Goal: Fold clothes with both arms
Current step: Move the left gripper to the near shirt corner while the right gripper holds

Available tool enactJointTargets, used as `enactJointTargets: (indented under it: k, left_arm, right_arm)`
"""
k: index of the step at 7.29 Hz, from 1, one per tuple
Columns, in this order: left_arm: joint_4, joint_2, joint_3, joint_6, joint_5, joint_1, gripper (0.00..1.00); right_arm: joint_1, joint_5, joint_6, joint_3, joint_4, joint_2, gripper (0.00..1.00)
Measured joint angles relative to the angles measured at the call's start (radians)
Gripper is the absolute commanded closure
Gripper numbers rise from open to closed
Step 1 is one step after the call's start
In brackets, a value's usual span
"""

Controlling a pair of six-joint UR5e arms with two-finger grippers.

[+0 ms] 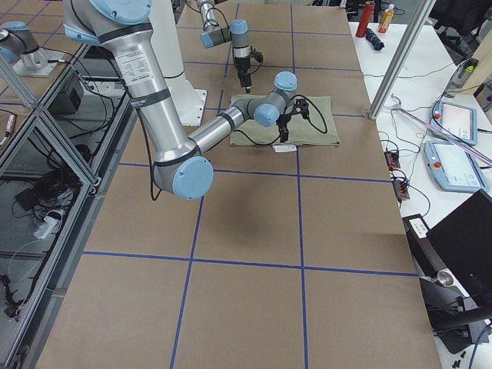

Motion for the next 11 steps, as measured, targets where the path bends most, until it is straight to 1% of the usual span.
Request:
enactJointTargets:
  k: [2, 3, 4, 5, 6, 11]
  left_arm:
    - [0.026, -0.007, 0.019, -0.027, 0.016, 0.037, 0.04]
    - [0.030, -0.010, 0.027, -0.037, 0.018, 0.043, 0.11]
    - [0.032, -0.012, 0.031, -0.043, 0.019, 0.046, 0.22]
    - [0.033, -0.016, 0.034, -0.047, 0.019, 0.048, 0.30]
    - [0.033, -0.019, 0.035, -0.050, 0.019, 0.049, 0.35]
    - [0.032, -0.023, 0.041, -0.049, 0.019, 0.058, 0.36]
  right_arm:
    - [-0.008, 0.000, 0.001, 0.000, 0.001, -0.005, 0.00]
    - [-0.010, 0.000, 0.001, -0.001, 0.001, -0.006, 0.00]
    - [-0.013, -0.001, 0.001, -0.002, 0.001, -0.006, 0.00]
    - [-0.015, -0.002, 0.001, -0.003, 0.001, -0.006, 0.00]
    - [-0.016, -0.002, 0.001, -0.003, 0.001, -0.006, 0.00]
    - [-0.017, -0.003, 0.000, -0.005, 0.003, -0.006, 0.00]
